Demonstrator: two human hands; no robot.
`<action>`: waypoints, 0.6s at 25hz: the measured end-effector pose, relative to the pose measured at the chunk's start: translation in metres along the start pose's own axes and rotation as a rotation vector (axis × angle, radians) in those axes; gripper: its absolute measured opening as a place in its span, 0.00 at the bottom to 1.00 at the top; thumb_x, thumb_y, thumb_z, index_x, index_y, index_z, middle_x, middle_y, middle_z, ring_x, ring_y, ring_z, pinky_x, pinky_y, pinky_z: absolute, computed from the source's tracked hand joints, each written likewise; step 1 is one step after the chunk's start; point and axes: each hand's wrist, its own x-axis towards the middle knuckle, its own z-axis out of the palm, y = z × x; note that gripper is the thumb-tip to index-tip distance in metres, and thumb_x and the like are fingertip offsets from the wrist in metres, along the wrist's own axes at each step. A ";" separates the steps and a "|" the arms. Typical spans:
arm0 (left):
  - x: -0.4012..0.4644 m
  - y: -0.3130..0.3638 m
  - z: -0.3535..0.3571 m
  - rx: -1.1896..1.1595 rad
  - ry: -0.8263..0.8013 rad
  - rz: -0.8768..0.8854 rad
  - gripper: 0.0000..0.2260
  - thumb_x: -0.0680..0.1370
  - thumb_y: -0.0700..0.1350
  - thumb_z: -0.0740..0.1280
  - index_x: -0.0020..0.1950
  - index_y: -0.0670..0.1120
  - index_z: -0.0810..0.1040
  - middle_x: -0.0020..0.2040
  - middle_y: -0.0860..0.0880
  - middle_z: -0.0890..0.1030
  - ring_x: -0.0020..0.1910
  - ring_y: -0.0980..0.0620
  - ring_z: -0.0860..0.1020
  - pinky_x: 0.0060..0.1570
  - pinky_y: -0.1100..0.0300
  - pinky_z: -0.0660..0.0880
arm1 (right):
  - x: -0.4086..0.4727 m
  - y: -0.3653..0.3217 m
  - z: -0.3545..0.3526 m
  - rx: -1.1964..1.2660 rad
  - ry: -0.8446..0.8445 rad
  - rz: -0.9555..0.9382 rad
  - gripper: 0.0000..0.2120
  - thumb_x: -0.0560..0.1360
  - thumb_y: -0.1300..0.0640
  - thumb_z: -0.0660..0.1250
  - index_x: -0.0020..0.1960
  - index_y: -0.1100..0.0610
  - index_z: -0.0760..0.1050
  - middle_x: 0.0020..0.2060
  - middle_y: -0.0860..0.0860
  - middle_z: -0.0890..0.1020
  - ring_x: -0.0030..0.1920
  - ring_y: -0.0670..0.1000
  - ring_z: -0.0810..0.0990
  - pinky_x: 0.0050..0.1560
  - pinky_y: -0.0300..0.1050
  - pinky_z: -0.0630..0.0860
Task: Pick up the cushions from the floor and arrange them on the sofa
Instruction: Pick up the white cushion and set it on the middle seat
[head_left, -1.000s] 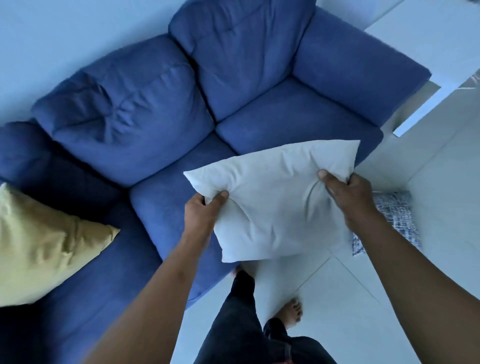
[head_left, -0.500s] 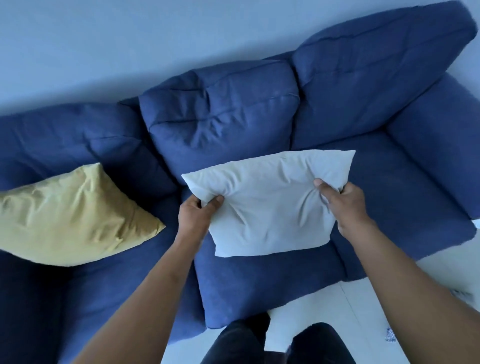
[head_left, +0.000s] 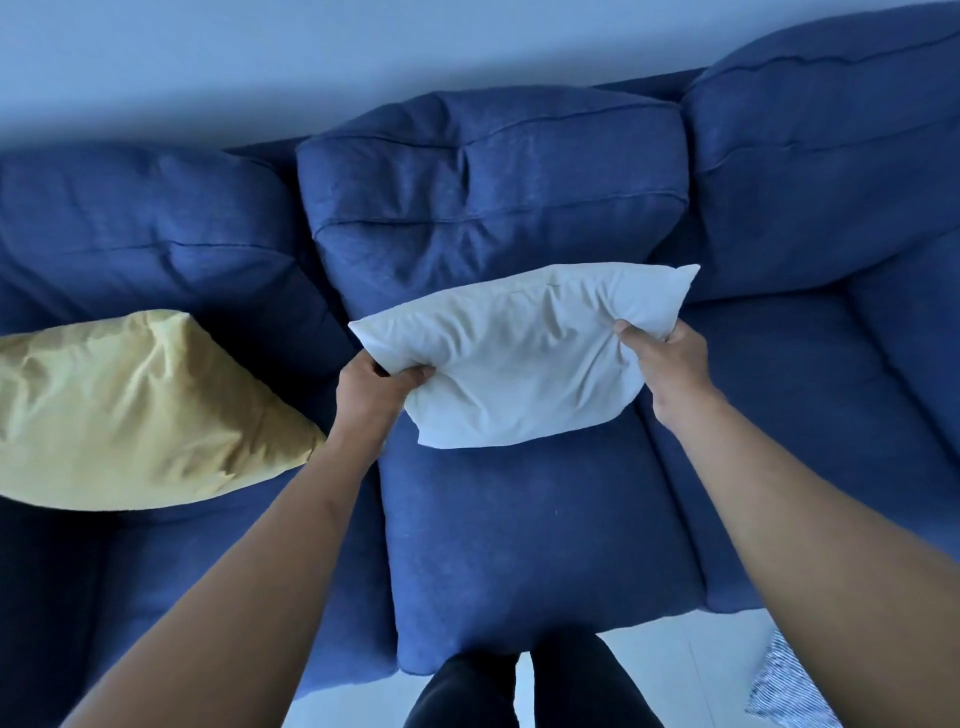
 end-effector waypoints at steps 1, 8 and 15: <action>0.010 0.003 0.003 0.017 0.007 0.006 0.16 0.69 0.44 0.82 0.54 0.50 0.84 0.53 0.49 0.89 0.55 0.46 0.87 0.58 0.43 0.85 | 0.012 -0.003 0.004 -0.009 -0.012 0.002 0.13 0.74 0.55 0.76 0.57 0.57 0.82 0.50 0.49 0.87 0.49 0.47 0.86 0.46 0.40 0.80; 0.080 0.009 0.029 0.126 0.038 -0.089 0.28 0.69 0.45 0.80 0.68 0.45 0.78 0.51 0.48 0.83 0.45 0.51 0.78 0.49 0.53 0.77 | 0.091 -0.006 0.025 -0.147 -0.098 0.123 0.19 0.74 0.52 0.76 0.61 0.54 0.75 0.48 0.43 0.80 0.44 0.41 0.77 0.43 0.42 0.74; 0.103 0.015 0.019 0.090 0.157 -0.059 0.12 0.70 0.50 0.80 0.43 0.46 0.80 0.46 0.47 0.86 0.50 0.44 0.87 0.59 0.43 0.84 | 0.115 -0.012 0.033 -0.158 -0.103 0.065 0.09 0.74 0.56 0.75 0.53 0.52 0.79 0.51 0.48 0.86 0.54 0.52 0.86 0.55 0.53 0.83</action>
